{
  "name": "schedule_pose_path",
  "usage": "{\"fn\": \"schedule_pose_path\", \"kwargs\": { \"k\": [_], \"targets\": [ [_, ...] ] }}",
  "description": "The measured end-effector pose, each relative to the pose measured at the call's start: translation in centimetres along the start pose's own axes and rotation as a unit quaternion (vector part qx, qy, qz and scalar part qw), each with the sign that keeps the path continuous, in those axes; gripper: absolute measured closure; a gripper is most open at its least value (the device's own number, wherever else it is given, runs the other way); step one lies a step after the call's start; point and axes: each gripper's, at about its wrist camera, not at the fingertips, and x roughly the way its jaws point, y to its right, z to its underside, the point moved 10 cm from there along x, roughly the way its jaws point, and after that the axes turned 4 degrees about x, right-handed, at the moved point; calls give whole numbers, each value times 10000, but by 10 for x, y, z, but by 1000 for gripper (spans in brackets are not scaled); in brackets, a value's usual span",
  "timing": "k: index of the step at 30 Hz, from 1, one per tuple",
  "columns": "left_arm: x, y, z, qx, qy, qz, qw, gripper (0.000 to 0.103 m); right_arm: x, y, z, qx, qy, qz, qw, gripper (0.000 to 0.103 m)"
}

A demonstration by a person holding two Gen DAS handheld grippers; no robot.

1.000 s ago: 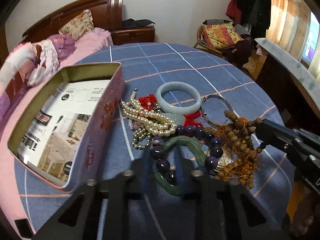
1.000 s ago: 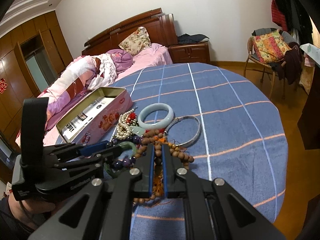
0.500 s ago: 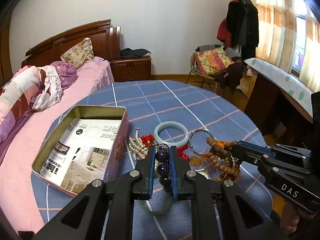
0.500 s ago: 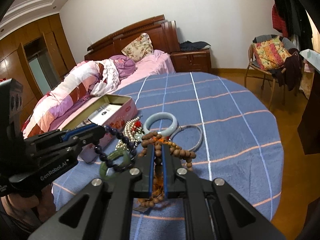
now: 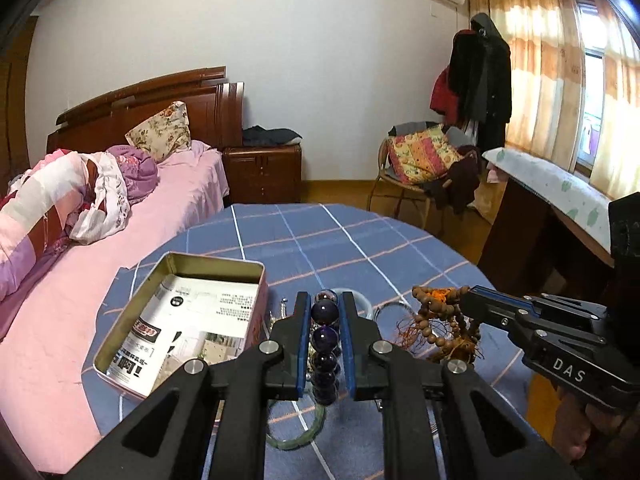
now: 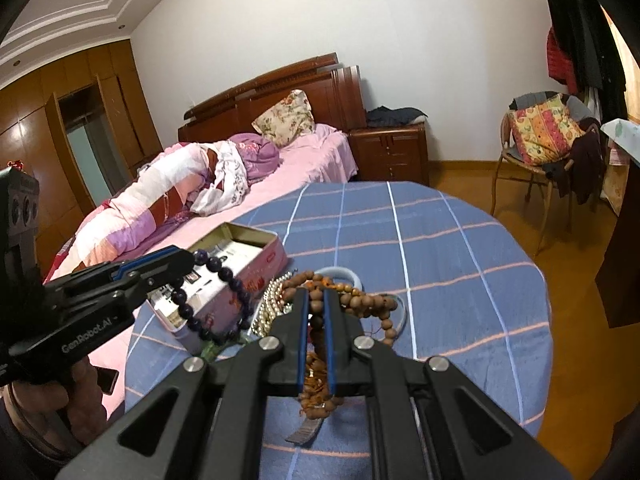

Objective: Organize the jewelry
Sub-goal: 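Lift and carry both bead strands over the pink tin box with both tools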

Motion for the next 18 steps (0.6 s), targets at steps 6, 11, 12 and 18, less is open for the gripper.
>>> {"fn": "schedule_pose_path", "kwargs": {
  "k": [6,11,12,18],
  "targets": [
    [-8,-11,-7,-14,126,-26,9999,90,1,-7,-8,-88,67,-59,9999,93],
    [-10,-21,-11,-20,166,-132,9998,90,3,-15,-11,-166,105,-128,9997,93],
    [-11,-22,-12,-19,177,-154,9997,90,5,-17,-12,-182,96,-144,9997,93],
    [-9,-35,-12,-46,147,-298,9994,90,8,-21,-22,-249,128,-250,9993,93]
  ]
}}
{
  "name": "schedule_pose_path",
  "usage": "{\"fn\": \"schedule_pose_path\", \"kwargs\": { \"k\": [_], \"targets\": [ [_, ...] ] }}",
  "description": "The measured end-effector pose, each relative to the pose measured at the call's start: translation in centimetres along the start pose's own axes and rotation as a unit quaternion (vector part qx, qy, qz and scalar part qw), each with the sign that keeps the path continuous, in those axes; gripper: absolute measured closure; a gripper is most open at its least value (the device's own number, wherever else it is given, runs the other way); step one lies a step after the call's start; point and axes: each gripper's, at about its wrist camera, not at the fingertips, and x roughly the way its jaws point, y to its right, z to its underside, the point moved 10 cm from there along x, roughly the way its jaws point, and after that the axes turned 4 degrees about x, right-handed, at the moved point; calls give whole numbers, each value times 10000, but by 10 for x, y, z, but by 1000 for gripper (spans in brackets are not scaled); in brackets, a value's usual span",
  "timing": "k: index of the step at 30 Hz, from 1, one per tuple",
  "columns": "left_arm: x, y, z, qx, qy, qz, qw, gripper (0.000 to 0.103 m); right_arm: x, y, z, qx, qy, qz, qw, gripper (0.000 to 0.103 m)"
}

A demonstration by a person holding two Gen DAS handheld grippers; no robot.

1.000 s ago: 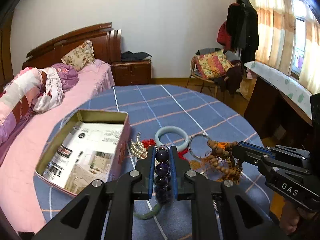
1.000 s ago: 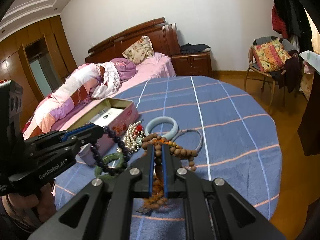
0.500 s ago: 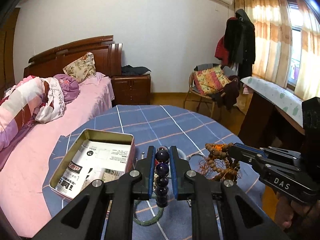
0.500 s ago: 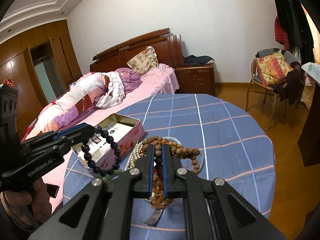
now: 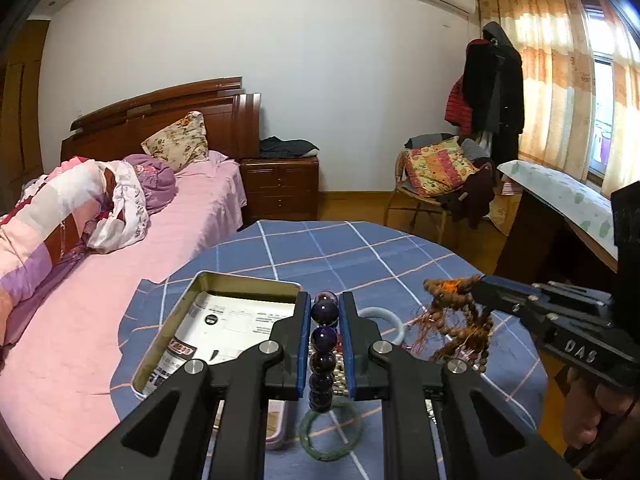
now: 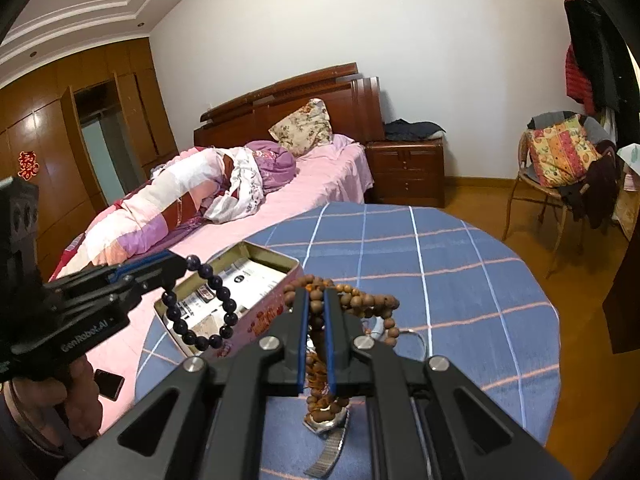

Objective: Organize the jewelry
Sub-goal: 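Lift and carry both bead strands over the pink tin box with both tools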

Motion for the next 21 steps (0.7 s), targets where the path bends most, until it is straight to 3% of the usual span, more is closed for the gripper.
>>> {"fn": "schedule_pose_path", "kwargs": {
  "k": [9,21],
  "targets": [
    [-3,-31,-13,-53,110,-211,9997,90,13,-20,-15,-220,-22,-166,9996,93],
    [23,-71,-16,-86,-15,-416,9991,89,52,-66,-35,-646,-88,-433,9969,93]
  ]
}}
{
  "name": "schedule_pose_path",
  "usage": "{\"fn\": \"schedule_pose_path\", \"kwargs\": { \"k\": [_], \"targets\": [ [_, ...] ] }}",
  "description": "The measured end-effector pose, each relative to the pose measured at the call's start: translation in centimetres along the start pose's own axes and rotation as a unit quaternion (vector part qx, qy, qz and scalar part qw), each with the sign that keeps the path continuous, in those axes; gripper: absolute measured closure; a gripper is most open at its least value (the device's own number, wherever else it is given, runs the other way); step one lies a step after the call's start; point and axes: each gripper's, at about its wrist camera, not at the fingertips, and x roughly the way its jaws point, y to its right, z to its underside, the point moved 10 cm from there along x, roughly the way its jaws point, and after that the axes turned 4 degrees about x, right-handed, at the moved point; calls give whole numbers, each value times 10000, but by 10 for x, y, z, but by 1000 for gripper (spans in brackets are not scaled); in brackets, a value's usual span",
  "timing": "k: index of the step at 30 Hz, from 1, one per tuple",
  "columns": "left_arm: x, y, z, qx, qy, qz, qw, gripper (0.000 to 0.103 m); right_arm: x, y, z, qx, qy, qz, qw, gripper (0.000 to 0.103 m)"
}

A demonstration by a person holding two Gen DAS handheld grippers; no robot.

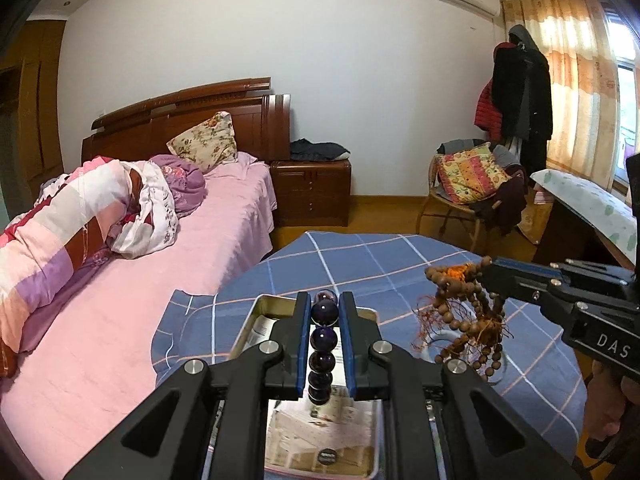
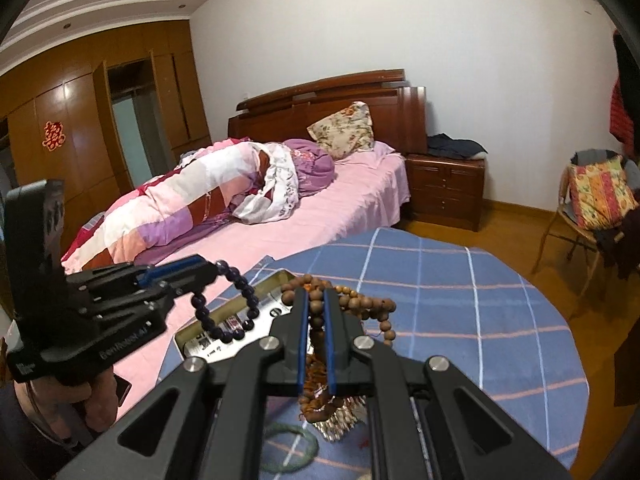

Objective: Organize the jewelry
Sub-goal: 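Lift and carry both bead strands over the pink tin box with both tools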

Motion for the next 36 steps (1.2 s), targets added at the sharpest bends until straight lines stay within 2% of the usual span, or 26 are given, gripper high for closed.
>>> {"fn": "schedule_pose_path", "kwargs": {
  "k": [12,23,36],
  "targets": [
    [36,-23,6,-147,-211,-156,9995,89,51,-15,-10,-3,-101,-164,9998,93],
    [76,-34,21,-251,-615,-170,9976,89,91,-10,17,123,-605,-179,9979,93],
    [96,-38,35,-266,-901,-219,9953,89,117,-10,33,130,-1006,-109,9948,93]
  ]
}}
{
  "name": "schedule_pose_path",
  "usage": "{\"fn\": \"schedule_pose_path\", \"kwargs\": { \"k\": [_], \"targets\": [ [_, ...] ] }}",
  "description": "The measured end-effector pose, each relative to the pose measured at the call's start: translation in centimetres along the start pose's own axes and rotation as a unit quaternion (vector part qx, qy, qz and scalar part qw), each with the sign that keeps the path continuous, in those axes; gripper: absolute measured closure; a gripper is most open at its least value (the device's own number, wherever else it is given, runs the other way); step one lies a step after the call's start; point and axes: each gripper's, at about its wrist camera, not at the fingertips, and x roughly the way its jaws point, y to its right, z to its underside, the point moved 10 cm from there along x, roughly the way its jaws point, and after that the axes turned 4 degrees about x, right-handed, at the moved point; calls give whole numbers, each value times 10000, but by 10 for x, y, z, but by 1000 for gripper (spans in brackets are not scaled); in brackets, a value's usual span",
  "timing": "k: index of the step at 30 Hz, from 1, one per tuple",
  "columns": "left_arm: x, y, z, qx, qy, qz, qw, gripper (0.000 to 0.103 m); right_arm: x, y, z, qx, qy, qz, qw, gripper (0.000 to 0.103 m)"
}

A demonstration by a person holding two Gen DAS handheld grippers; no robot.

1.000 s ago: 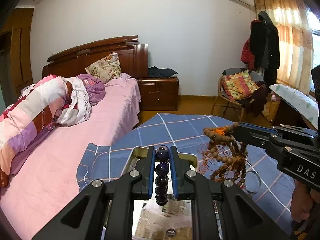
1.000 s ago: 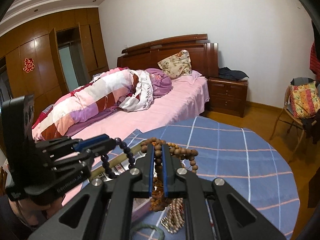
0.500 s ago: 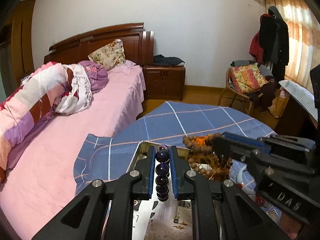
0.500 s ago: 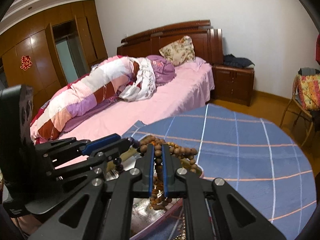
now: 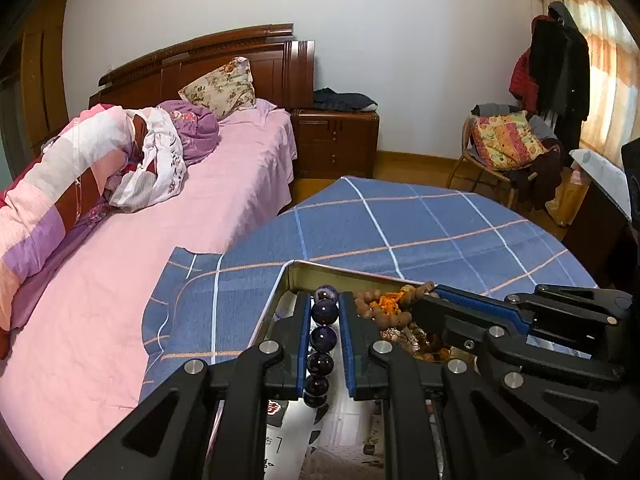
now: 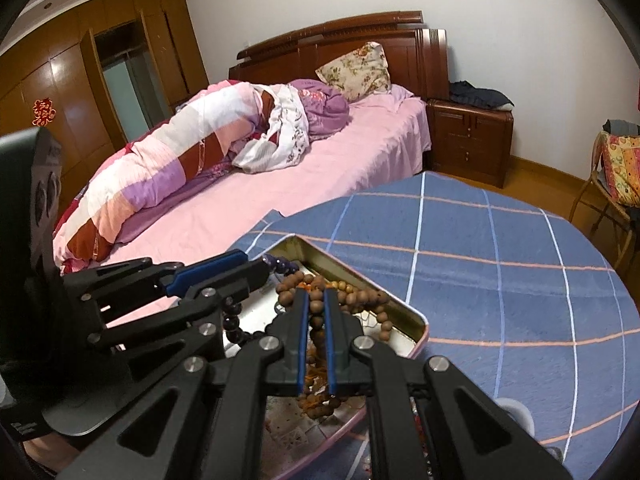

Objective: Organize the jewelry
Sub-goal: 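Lift and carry both bead strands over the pink tin box with both tools, then open the right tool over the tin while the left tool releases its purple bracelet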

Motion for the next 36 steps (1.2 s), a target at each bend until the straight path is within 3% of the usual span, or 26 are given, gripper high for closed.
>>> {"fn": "schedule_pose_path", "kwargs": {
  "k": [30,36],
  "targets": [
    [7,3,10,189,-270,-183,9993,89,19,12,14,22,-397,260,9989,93],
    [4,4,8,172,-241,-183,9994,89,18,15,15,103,-405,256,9988,86]
  ]
}}
